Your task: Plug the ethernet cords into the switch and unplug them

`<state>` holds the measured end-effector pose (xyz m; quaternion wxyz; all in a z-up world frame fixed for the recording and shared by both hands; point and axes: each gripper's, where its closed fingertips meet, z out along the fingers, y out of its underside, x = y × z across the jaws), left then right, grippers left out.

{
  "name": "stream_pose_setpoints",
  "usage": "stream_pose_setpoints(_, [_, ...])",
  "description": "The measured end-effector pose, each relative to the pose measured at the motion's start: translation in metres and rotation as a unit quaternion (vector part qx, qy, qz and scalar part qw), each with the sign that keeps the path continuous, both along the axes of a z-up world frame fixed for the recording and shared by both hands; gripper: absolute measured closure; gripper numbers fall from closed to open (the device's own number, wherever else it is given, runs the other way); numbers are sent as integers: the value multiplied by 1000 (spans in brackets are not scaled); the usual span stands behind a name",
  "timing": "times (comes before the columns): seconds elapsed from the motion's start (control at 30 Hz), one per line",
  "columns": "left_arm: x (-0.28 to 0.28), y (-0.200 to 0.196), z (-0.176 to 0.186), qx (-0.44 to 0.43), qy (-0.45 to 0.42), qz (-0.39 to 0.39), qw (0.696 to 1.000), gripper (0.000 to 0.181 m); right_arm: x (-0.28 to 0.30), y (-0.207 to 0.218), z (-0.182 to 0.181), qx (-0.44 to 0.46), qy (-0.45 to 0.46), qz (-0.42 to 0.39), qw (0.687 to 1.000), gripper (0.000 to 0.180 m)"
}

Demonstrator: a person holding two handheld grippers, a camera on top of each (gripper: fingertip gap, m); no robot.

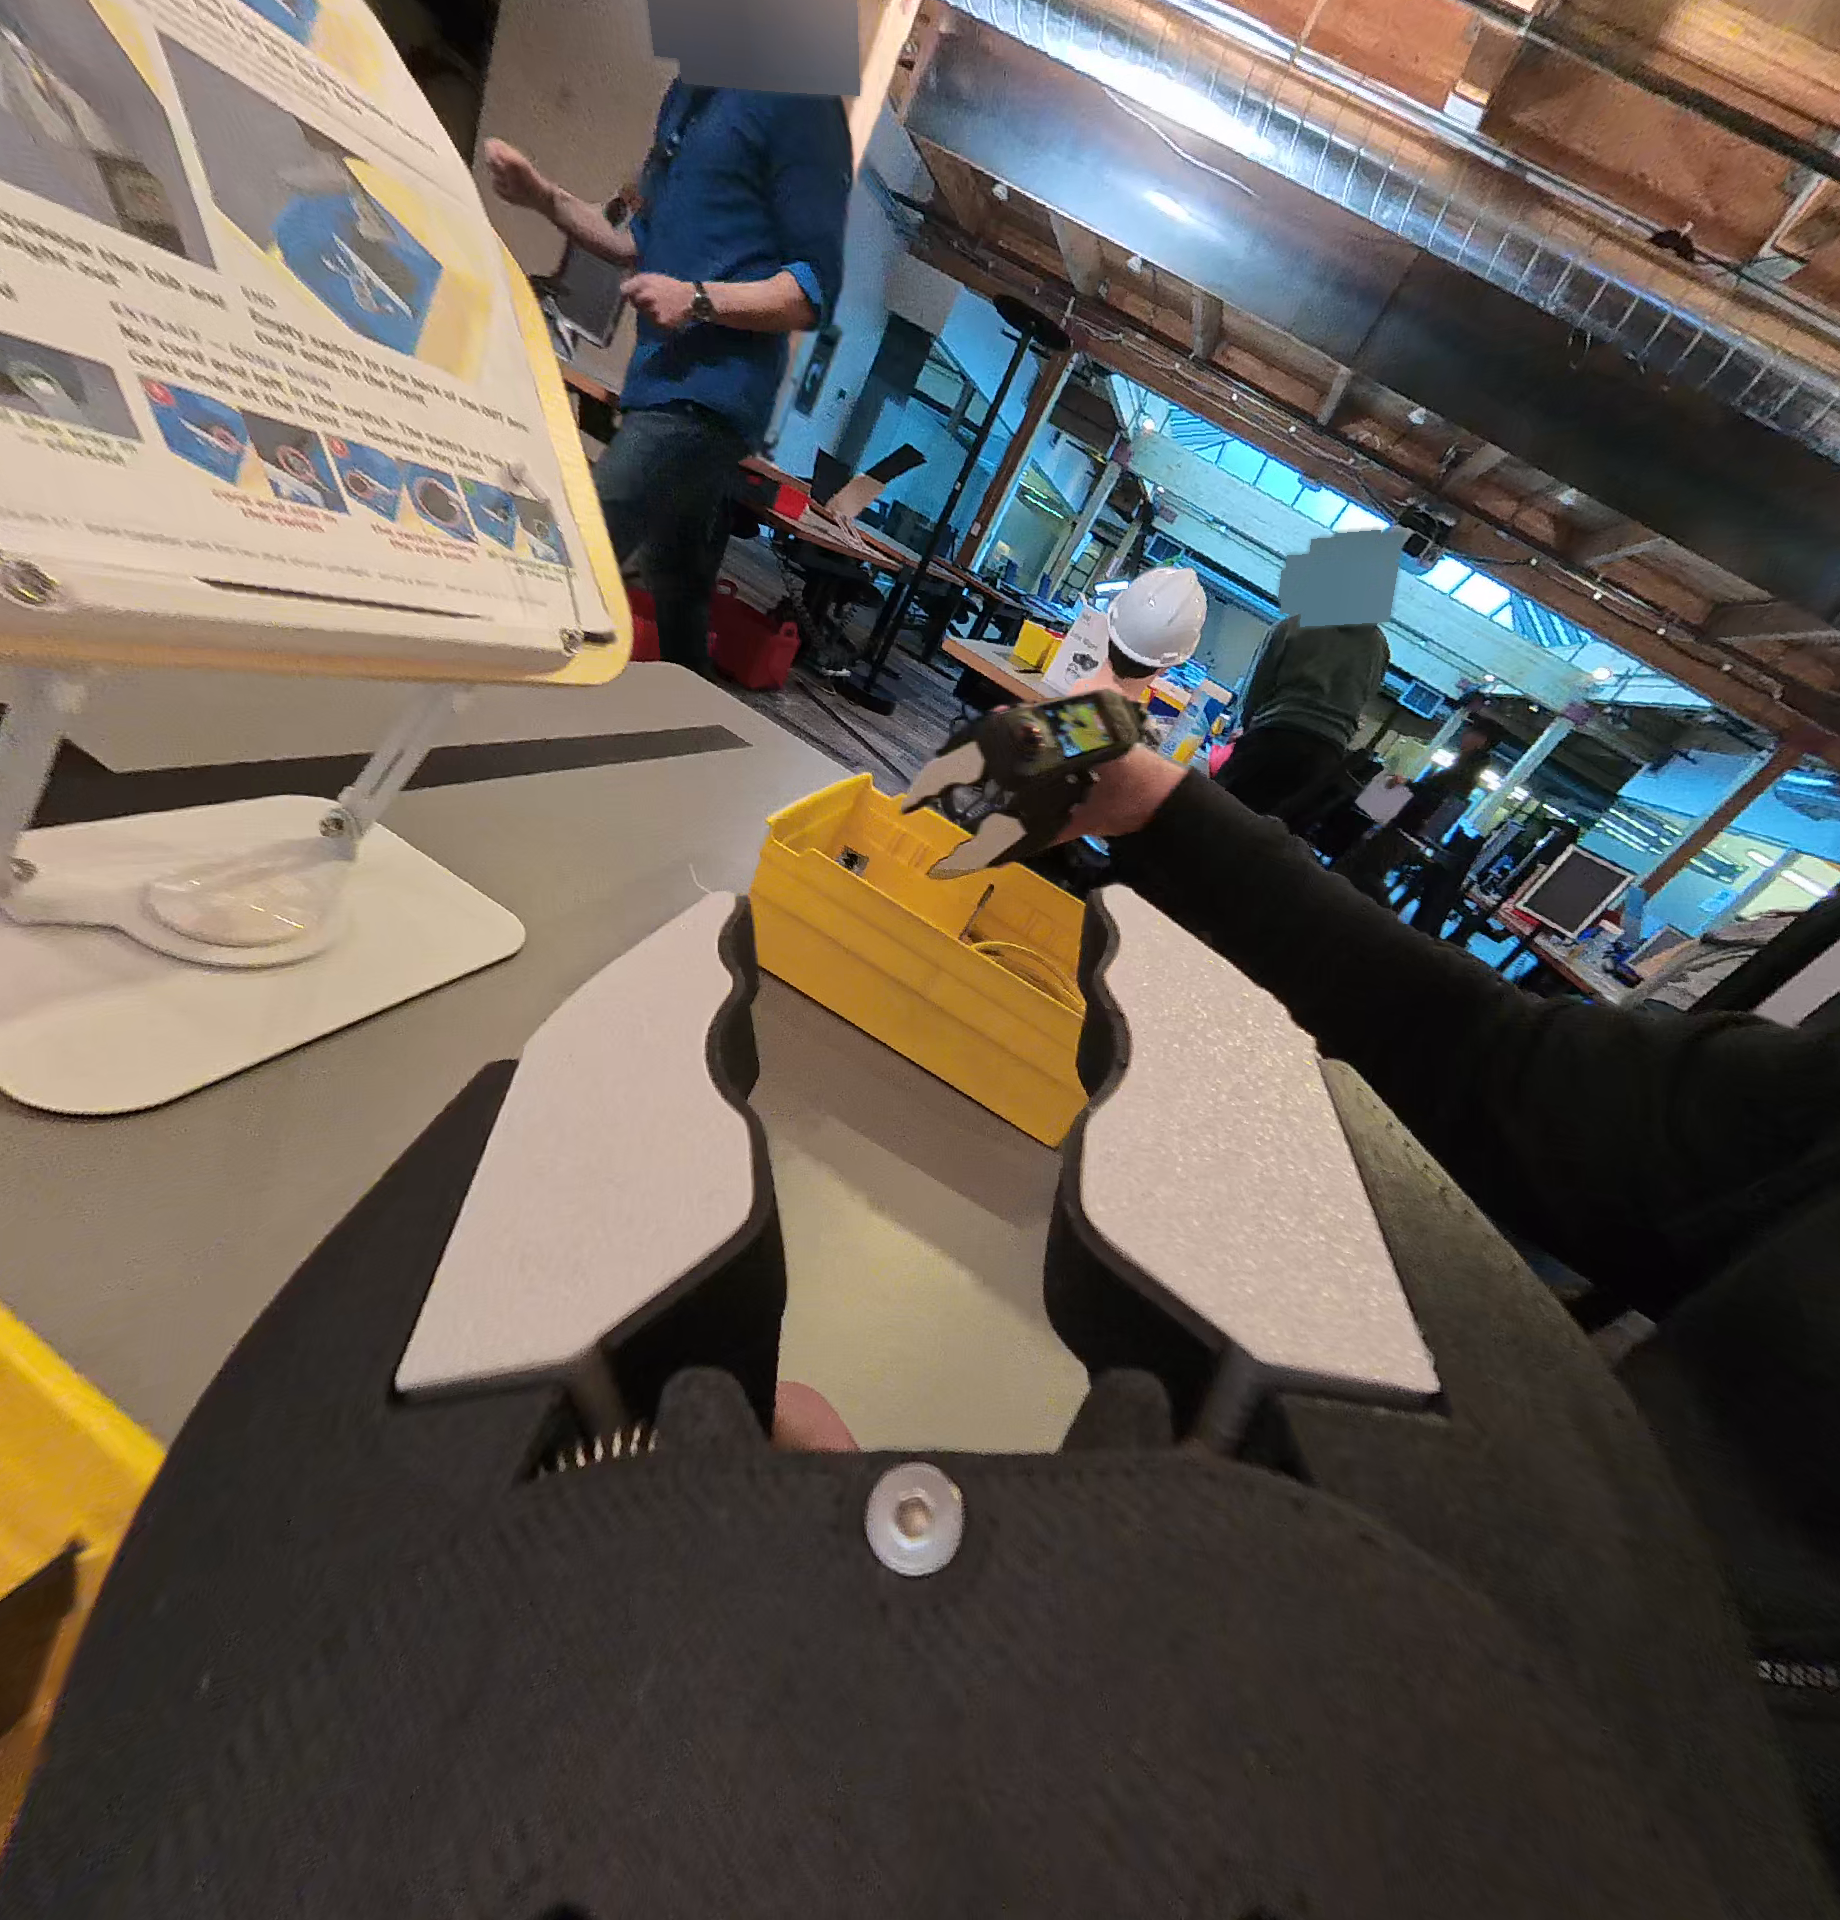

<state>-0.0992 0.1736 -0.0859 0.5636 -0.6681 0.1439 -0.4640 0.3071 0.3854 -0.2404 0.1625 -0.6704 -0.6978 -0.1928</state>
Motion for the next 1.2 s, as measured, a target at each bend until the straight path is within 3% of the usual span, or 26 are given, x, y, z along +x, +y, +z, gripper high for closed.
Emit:
stream_pose_setpoints(0.1, [-15, 4, 4, 5, 11, 20, 1000, 121, 12, -2, 19, 33, 18, -29, 999, 130])
stream_pose_setpoints(0.27, [-53, 10, -3, -5, 113, 79, 990, 115, 47, -11, 46, 57, 60, -120, 989, 128])
stream_pose_setpoints(0.37, [-91, 14, -12, -27, 190, 132, 972, 109, 72, -29, 47, 17, 104, -208, 972, 124])
stream_pose_setpoints(0.5, [-151, 10, -28, -55, 277, 192, 940, 107, 80, -58, 40, -41, 202, -264, 942, 124])
stream_pose_setpoints(0.63, [-207, -6, -71, -157, 321, 219, 908, 92, 100, -81, 15, -76, 212, -306, 925, 123])
stream_pose_setpoints(0.7, [-239, -14, -97, -196, 366, 252, 874, 88, 110, -90, 3, -90, 217, -326, 916, 123])
stream_pose_setpoints(0.83, [-272, -32, -143, -272, 405, 261, 833, 83, 114, -107, -19, -146, 239, -348, 895, 134])
stream_pose_setpoints(0.93, [-286, -40, -173, -315, 429, 257, 807, 87, 112, -116, -33, -175, 239, -355, 887, 142])
stream_pose_setpoints(1.0, [-296, -41, -187, -322, 459, 262, 786, 102, 112, -114, -34, -167, 248, -364, 882, 147])
stream_pose_setpoints(1.17, [-291, -42, -221, -348, 463, 213, 787, 139, 112, -112, -34, -163, 270, -399, 861, 159])
stream_pose_setpoints(1.2, [-288, -41, -223, -348, 461, 203, 791, 139, 112, -111, -34, -159, 268, -403, 860, 160])
